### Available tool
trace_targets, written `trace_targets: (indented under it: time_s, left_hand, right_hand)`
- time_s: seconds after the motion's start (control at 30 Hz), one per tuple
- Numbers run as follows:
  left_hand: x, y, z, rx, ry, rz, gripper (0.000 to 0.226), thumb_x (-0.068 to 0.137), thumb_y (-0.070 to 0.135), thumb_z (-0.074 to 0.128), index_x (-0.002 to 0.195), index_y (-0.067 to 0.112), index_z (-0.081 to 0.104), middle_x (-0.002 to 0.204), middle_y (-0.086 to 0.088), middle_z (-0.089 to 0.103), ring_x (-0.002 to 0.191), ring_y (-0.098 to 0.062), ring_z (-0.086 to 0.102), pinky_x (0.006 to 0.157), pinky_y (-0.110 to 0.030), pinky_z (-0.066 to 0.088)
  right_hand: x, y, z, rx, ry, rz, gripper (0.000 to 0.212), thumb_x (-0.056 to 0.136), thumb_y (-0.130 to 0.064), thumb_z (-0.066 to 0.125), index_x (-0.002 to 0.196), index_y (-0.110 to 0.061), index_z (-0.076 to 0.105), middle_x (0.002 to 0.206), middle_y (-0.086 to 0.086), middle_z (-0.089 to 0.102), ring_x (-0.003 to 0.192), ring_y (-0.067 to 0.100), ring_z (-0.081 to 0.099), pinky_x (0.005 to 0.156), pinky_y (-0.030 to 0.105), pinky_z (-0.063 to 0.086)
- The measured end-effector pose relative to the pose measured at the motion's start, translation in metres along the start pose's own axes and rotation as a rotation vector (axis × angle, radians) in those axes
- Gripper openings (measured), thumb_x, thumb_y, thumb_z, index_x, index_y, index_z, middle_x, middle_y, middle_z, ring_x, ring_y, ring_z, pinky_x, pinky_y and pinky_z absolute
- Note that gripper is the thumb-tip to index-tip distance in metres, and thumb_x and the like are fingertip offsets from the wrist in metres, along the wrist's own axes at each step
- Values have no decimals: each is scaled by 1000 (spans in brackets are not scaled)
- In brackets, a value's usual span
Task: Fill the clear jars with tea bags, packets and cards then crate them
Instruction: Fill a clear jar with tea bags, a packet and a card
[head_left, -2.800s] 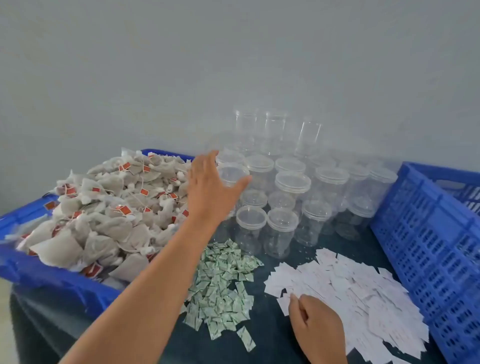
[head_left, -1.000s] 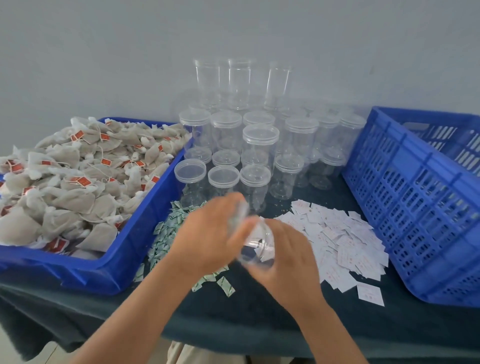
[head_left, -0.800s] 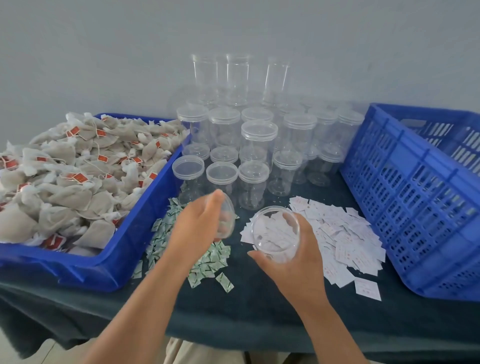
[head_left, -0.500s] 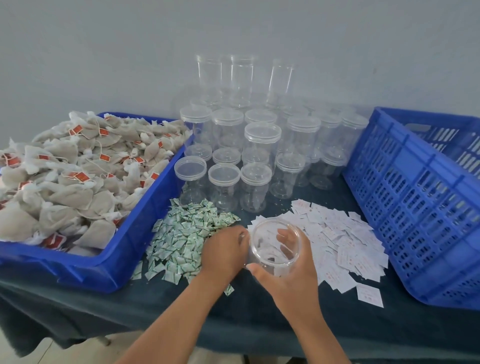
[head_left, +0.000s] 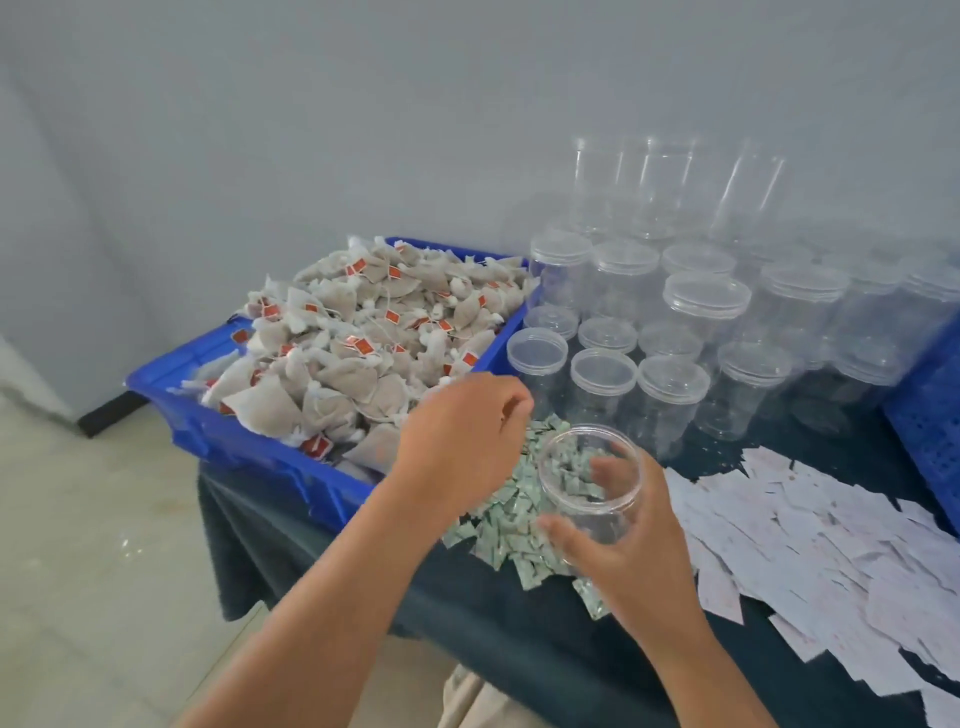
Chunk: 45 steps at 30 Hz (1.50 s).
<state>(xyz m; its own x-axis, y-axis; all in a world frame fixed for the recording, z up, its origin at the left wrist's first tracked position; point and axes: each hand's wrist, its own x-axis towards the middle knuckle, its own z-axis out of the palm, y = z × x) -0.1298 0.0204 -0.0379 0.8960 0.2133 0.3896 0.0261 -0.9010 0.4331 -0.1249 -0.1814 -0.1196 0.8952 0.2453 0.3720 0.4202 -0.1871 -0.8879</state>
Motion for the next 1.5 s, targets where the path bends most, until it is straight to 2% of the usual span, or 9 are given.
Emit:
trace_targets:
  time_s: [0.1, 0.2, 0.27, 0.47, 0.73, 0.83, 1.0, 1.13, 1.5]
  left_hand:
    - [32, -53, -49, 349, -16, -155, 31, 97, 42, 60, 128, 43, 60, 125, 5, 64, 114, -24, 62, 77, -39, 52]
    - [51, -97, -69, 684, -464, -319, 73, 86, 71, 63, 148, 37, 45, 155, -11, 41, 145, -41, 33, 110, -60, 42]
    - [52, -114, -58, 698, -564, -306, 80, 81, 81, 61, 145, 35, 47, 156, -15, 36, 144, -43, 30, 112, -58, 41]
    - [47, -124, -24, 679, -249, -208, 51, 96, 51, 61, 141, 28, 52, 144, -15, 38, 128, -42, 43, 93, -44, 49]
    - [68, -91, -35, -149, 147, -173, 10, 87, 41, 63, 97, 38, 62, 79, 10, 67, 62, -14, 65, 53, -39, 57]
    - [76, -65, -43, -492, 187, -275, 24, 85, 48, 64, 107, 38, 65, 68, 14, 70, 47, -7, 59, 45, -28, 50]
    - [75, -23, -49, -1027, 46, -295, 23, 92, 37, 67, 102, 18, 75, 93, -17, 76, 77, -26, 69, 64, -35, 54]
    - [59, 11, -34, -1505, -294, -200, 18, 97, 25, 61, 88, 21, 76, 82, 0, 70, 72, -15, 68, 59, -26, 55]
    - [29, 29, 25, -1135, -495, -311, 23, 82, 37, 74, 93, 17, 77, 94, -15, 74, 84, -28, 69, 76, -41, 56]
  right_hand:
    - [3, -2, 16, -37, -52, 10, 92, 60, -72, 90, 138, -61, 44, 132, -30, 60, 126, 3, 63, 99, 40, 61]
    - [2, -4, 28, -64, -90, -10, 93, 63, -70, 91, 141, -61, 41, 133, -32, 58, 127, -1, 60, 100, 41, 60]
    - [-1, -4, 33, -57, -107, -2, 96, 60, -74, 88, 143, -60, 42, 133, -31, 58, 129, -2, 58, 97, 38, 62]
    - [-5, -5, 31, -55, -119, 24, 97, 58, -77, 91, 141, -65, 41, 133, -31, 60, 127, -5, 59, 89, 21, 61]
    - [-9, -2, 18, -80, -101, 40, 94, 63, -71, 92, 143, -63, 43, 133, -31, 59, 130, -6, 57, 86, 9, 55]
    - [-9, 1, 14, -52, -102, 74, 91, 63, -69, 94, 138, -66, 44, 131, -31, 59, 124, -5, 62, 84, 11, 57]
    - [-9, 4, 10, -94, -86, 114, 96, 59, -76, 91, 139, -66, 39, 133, -33, 55, 119, -3, 63, 90, 26, 60]
    - [-6, 5, 9, -89, -87, 127, 89, 62, -73, 90, 135, -68, 39, 132, -33, 54, 117, 0, 63, 94, 29, 59]
    - [-7, 10, -4, -62, 68, 107, 80, 70, -51, 95, 130, -66, 44, 130, -27, 63, 125, -1, 62, 93, 5, 48]
